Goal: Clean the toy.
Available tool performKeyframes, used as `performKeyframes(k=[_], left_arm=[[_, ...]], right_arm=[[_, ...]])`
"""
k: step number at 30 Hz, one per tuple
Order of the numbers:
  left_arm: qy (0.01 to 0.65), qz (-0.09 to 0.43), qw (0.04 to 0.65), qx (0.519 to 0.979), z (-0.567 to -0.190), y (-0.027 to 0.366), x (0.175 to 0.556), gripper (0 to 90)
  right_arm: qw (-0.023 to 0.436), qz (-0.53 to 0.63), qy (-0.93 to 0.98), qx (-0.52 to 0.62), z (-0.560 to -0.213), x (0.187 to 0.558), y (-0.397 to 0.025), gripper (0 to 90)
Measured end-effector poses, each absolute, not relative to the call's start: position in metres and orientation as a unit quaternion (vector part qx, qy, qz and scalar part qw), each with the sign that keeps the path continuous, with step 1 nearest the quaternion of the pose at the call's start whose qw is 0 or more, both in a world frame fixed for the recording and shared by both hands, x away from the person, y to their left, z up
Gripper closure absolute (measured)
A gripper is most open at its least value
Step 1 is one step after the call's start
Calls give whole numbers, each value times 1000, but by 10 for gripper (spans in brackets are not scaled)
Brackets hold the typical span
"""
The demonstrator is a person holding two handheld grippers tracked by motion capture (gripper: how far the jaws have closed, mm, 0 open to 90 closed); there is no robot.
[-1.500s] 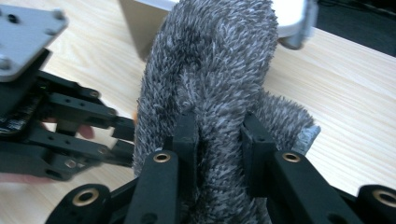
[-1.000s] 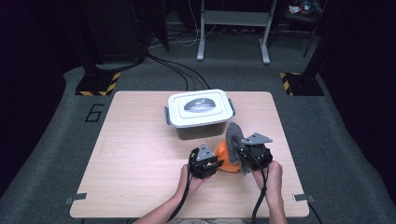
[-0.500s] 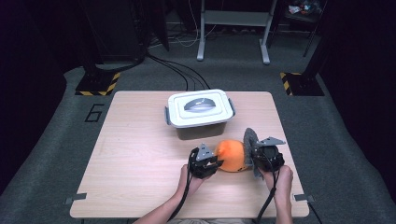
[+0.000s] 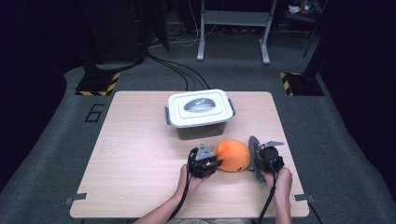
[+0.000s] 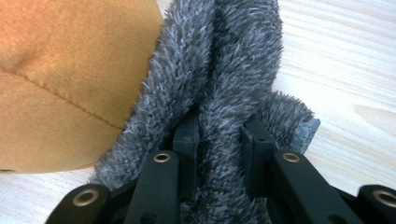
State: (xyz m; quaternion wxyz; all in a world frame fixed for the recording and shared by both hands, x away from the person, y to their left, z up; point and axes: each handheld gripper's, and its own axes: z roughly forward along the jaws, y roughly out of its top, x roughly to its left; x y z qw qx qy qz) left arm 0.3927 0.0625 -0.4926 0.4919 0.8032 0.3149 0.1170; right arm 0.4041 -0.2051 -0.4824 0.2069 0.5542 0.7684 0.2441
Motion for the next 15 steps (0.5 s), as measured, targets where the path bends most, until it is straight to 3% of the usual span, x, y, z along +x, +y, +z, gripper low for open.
performKeyframes(k=[4, 9, 15], left_arm=[[317, 118, 492, 802, -493, 63, 393, 737], [320, 119, 493, 800, -494, 64, 394, 736], [320, 121, 492, 801, -494, 64, 395, 727]], right_arm=[[225, 252, 760, 555, -471, 398, -206, 716], [266, 305, 750, 523, -428, 373, -204, 716], [256, 325, 777, 475, -408, 360, -177, 716]])
